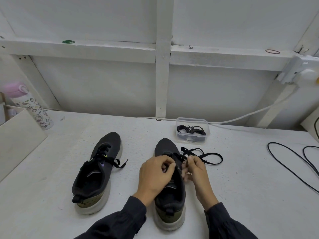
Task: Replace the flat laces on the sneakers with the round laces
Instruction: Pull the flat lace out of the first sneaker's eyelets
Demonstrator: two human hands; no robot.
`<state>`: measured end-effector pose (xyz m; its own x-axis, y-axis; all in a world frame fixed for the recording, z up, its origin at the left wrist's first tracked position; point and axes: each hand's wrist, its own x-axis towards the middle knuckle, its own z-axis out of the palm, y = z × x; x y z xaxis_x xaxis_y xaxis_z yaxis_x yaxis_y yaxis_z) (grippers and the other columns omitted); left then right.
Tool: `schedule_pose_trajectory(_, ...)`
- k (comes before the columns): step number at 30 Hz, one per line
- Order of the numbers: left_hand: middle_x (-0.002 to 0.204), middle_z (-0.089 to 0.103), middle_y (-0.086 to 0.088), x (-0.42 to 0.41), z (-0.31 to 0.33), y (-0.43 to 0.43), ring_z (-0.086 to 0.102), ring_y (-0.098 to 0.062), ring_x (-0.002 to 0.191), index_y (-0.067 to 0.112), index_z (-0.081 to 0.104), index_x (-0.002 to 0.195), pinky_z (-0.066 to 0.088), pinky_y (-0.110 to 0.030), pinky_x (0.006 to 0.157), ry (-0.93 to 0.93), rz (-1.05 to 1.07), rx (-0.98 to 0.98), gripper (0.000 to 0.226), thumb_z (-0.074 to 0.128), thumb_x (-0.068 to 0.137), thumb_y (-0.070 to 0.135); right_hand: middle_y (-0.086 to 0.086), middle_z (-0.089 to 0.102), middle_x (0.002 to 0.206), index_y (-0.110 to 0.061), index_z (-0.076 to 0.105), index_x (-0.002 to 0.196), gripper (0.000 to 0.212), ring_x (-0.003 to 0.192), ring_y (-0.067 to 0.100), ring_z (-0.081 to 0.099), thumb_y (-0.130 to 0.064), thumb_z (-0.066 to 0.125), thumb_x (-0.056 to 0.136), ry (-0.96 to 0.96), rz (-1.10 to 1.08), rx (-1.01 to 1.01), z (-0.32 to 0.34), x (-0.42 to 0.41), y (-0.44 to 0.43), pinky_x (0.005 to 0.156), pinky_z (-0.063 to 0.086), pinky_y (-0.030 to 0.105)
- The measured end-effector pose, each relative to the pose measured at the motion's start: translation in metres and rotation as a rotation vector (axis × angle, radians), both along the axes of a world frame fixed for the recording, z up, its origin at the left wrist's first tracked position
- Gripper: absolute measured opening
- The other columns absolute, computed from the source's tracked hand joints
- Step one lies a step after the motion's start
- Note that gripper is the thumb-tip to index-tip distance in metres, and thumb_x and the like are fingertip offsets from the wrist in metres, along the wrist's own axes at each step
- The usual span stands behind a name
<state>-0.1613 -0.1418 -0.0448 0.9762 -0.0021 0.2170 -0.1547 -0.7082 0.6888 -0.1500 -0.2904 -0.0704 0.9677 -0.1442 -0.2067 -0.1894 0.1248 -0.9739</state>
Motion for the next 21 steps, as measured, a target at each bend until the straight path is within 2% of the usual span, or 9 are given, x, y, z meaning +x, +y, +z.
schedule_pose_trajectory(3,0.086,0.070,0.017,0.002,-0.002,0.013,0.065,-0.001,0.073,0.030,0.071,0.091,0.049,-0.013,0.070,0.062,0.066,-0.370,0.013,0.066,0.090,0.018,0.003,0.056,0.062,-0.004,0.054,0.079,0.028,0.048,0.016,0.048,-0.023,0.054,0.099,0.030,0.005,-0.087,-0.004,-0.004,-0.012,0.046,0.036,0.025)
schedule_pose_trajectory(5,0.089,0.070,0.015,0.007,-0.006,0.026,0.064,-0.001,0.076,0.030,0.071,0.094,0.051,-0.016,0.071,0.138,0.020,-0.397,0.020,0.067,0.088,0.011,-0.001,0.053,0.058,-0.008,0.054,0.067,0.034,0.056,0.016,0.048,-0.030,0.067,0.090,0.025,0.006,-0.273,-0.008,-0.007,-0.019,0.056,0.039,0.027)
schedule_pose_trajectory(7,0.093,0.069,0.014,0.009,-0.011,0.034,0.063,-0.002,0.081,0.030,0.072,0.095,0.055,-0.022,0.074,0.178,-0.067,-0.359,0.021,0.071,0.085,0.011,-0.003,0.056,0.062,-0.010,0.053,0.066,0.038,0.061,0.013,0.049,-0.035,0.075,0.082,-0.004,-0.030,-0.437,-0.008,-0.012,-0.021,0.062,0.040,0.027)
schedule_pose_trajectory(9,0.094,0.069,0.013,0.009,-0.013,0.038,0.064,-0.003,0.084,0.030,0.074,0.096,0.055,-0.024,0.075,0.151,-0.115,-0.317,0.019,0.074,0.084,0.014,-0.004,0.061,0.069,-0.014,0.057,0.072,0.032,0.062,0.011,0.053,-0.037,0.076,0.081,-0.054,-0.073,-0.506,-0.003,-0.017,-0.018,0.063,0.043,0.026)
schedule_pose_trajectory(11,0.092,0.069,0.015,0.011,-0.013,0.039,0.064,-0.003,0.083,0.030,0.076,0.093,0.054,-0.022,0.075,0.113,-0.135,-0.229,0.014,0.073,0.085,0.019,-0.006,0.066,0.075,-0.020,0.064,0.077,0.020,0.068,0.010,0.058,-0.036,0.073,0.084,-0.097,-0.065,-0.459,0.006,-0.021,-0.010,0.066,0.048,0.027)
schedule_pose_trajectory(13,0.091,0.068,0.019,0.014,-0.013,0.039,0.063,-0.001,0.083,0.033,0.076,0.089,0.054,-0.024,0.075,0.080,-0.147,-0.114,0.008,0.071,0.085,0.028,-0.010,0.070,0.085,-0.024,0.071,0.086,0.012,0.082,0.005,0.064,-0.035,0.069,0.087,-0.119,0.001,-0.341,0.015,-0.028,0.002,0.077,0.051,0.027)
schedule_pose_trajectory(15,0.088,0.067,0.020,0.017,-0.011,0.039,0.063,0.000,0.081,0.034,0.074,0.086,0.055,-0.028,0.074,0.074,-0.142,-0.040,0.006,0.068,0.084,0.036,-0.012,0.070,0.103,-0.025,0.072,0.102,0.019,0.100,0.002,0.063,-0.036,0.067,0.088,-0.100,0.066,-0.273,0.018,-0.034,0.015,0.090,0.050,0.023)
schedule_pose_trajectory(18,0.085,0.066,0.019,0.018,-0.008,0.038,0.063,-0.001,0.079,0.034,0.071,0.083,0.055,-0.032,0.074,0.079,-0.138,0.049,0.011,0.063,0.083,0.041,-0.012,0.057,0.132,-0.023,0.061,0.128,0.040,0.125,0.002,0.050,-0.035,0.064,0.091,-0.091,0.115,-0.344,0.012,-0.038,0.029,0.108,0.040,0.026)
schedule_pose_trajectory(21,0.085,0.063,0.017,0.019,-0.005,0.034,0.060,-0.003,0.077,0.032,0.062,0.085,0.052,-0.030,0.073,0.054,-0.143,0.198,0.010,0.056,0.087,0.040,-0.008,0.046,0.147,-0.020,0.049,0.142,0.047,0.136,0.004,0.039,-0.024,0.057,0.096,-0.083,0.131,-0.340,0.009,-0.041,0.034,0.116,0.031,0.028)
